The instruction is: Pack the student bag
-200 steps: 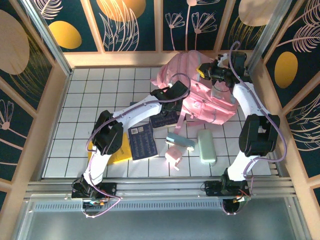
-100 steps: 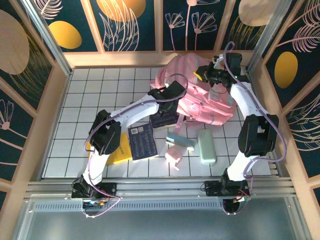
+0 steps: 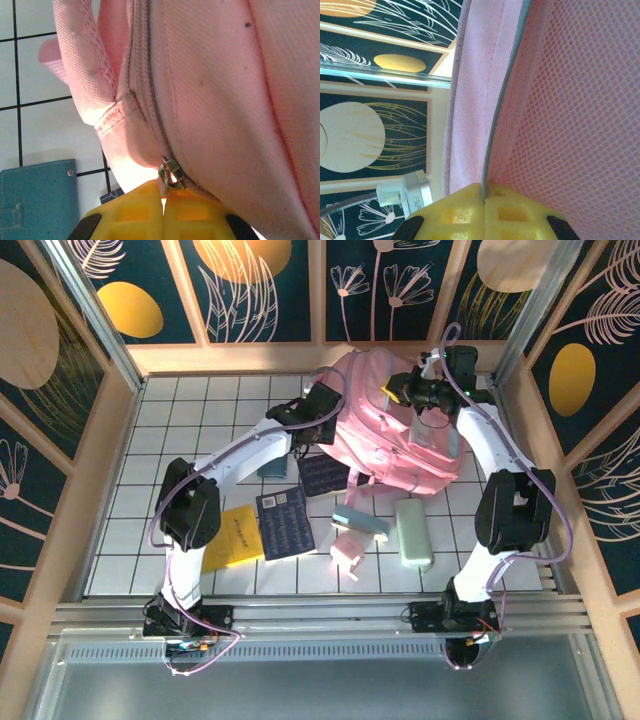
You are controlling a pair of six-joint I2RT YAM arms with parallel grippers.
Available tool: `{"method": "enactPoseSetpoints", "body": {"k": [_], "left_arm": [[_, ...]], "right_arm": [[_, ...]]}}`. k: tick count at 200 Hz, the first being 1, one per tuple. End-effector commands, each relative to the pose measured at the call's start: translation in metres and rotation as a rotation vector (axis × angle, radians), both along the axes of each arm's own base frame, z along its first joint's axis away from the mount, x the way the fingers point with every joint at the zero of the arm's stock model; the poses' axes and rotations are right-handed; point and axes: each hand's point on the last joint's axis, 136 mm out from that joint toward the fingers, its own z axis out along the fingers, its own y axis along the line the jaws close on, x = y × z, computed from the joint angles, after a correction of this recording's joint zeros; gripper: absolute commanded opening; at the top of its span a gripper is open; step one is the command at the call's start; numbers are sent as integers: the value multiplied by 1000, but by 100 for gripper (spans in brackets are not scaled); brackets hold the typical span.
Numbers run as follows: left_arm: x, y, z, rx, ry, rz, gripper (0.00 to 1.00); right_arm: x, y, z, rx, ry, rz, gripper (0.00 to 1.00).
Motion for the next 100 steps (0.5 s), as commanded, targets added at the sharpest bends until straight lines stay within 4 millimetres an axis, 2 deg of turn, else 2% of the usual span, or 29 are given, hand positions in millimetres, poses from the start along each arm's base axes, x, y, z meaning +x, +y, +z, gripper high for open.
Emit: {"method": "enactPoseSetpoints", "body": {"k": [1,8,14,17,30,53,75,88,100], "left_arm": [[21,1,30,-64,-83,-23,0],[18,-5,32,-93,-76,-55,0],[15,-12,35,-129,-66,-84,0],[12,-16,35,-149,-59,-100,0],[1,-29,38,-242,-30,-147,0],[-17,-44,45,-373,4,-199,0],[-29,-52,50,-442,21,-224,0],[-35,-58,54,-483,32,-236,0],[-40,-67,58,-517,37,-260,0]], "right_arm": [[-10,17,34,7,-113,93,0],[-9,16,32,-4,-112,89,0],[-8,15,29,-15,-110,82,10],[-6,13,27,-26,-107,73,18],[2,4,21,-84,-93,22,43],[15,-26,26,-217,-89,-138,70],[12,-53,47,-273,-81,-286,72],[2,-61,58,-255,-59,-363,66],[-12,-59,59,-200,-33,-391,61]]}}
